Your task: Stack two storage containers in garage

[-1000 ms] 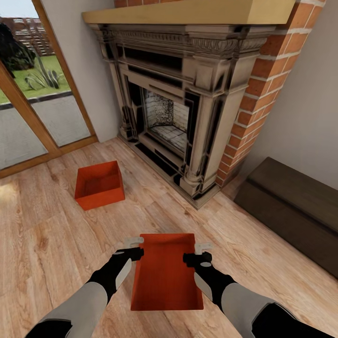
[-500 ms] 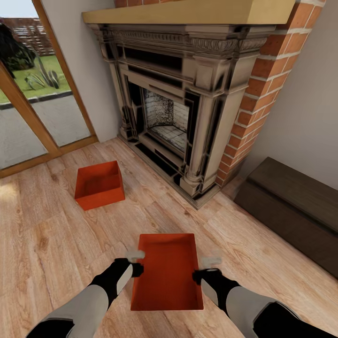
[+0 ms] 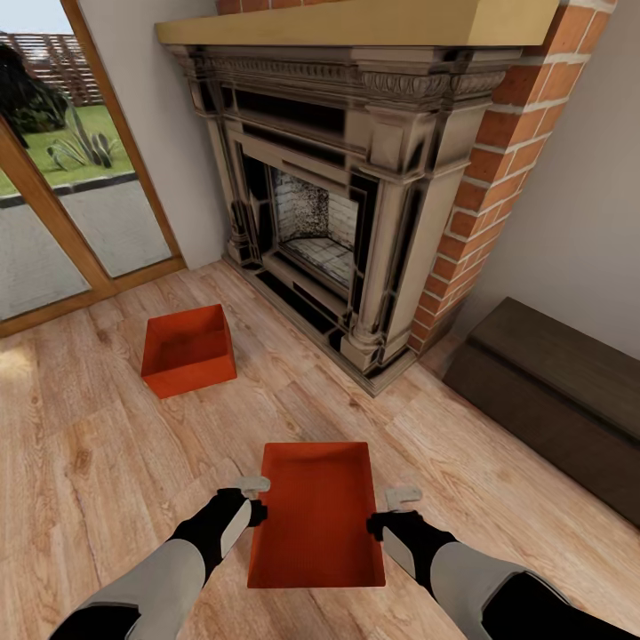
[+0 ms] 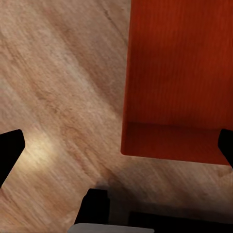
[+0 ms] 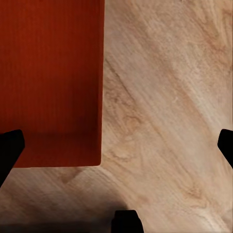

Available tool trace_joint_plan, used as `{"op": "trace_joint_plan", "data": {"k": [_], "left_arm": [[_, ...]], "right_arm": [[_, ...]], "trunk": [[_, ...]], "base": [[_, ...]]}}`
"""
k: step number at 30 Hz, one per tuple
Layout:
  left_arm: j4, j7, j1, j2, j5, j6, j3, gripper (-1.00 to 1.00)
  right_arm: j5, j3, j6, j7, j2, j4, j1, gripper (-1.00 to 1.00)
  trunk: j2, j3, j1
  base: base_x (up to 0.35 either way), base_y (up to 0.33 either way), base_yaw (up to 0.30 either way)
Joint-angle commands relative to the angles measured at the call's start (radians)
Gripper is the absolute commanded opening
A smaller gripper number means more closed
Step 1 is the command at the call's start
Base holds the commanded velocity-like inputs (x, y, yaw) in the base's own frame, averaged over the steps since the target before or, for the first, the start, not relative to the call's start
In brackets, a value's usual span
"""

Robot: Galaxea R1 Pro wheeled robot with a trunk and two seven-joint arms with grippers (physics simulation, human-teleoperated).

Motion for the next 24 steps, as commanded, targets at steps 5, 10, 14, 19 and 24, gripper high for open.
{"op": "trace_joint_plan", "data": {"k": [5, 10, 14, 19, 24], "left_arm": [[0.003, 0.005, 0.0, 0.0, 0.009, -0.002, 0.001, 1.0], [0.01, 0.005, 0.0, 0.0, 0.01, -0.011, 0.003, 1.0], [0.011, 0.005, 0.0, 0.003, 0.009, -0.014, 0.002, 1.0], [0.01, 0.004, 0.0, 0.002, 0.008, -0.02, 0.002, 1.0], [0.005, 0.001, 0.0, 0.001, 0.004, -0.049, -0.004, 1.0]], "right_arm": [[-0.006, 0.007, -0.007, -0.006, 0.003, -0.003, 0.0, 1.0], [-0.006, 0.008, -0.026, -0.006, 0.01, -0.003, 0.0, 1.0], [-0.004, 0.011, -0.029, -0.006, 0.011, -0.005, 0.0, 1.0], [-0.004, 0.011, -0.044, -0.006, 0.011, -0.006, 0.0, 1.0], [-0.003, 0.012, -0.056, -0.006, 0.01, -0.007, 0.0, 1.0]], "trunk": [[0.0, -0.001, 0.0], [0.0, -0.001, 0.0], [0.0, -0.001, 0.0], [0.0, -0.001, 0.0], [0.0, -0.001, 0.0]], "base": [[0.0, 0.0, 0.0], [0.0, 0.0, 0.0], [0.0, 0.0, 0.0], [0.0, 0.0, 0.0], [0.0, 0.0, 0.0]]}}
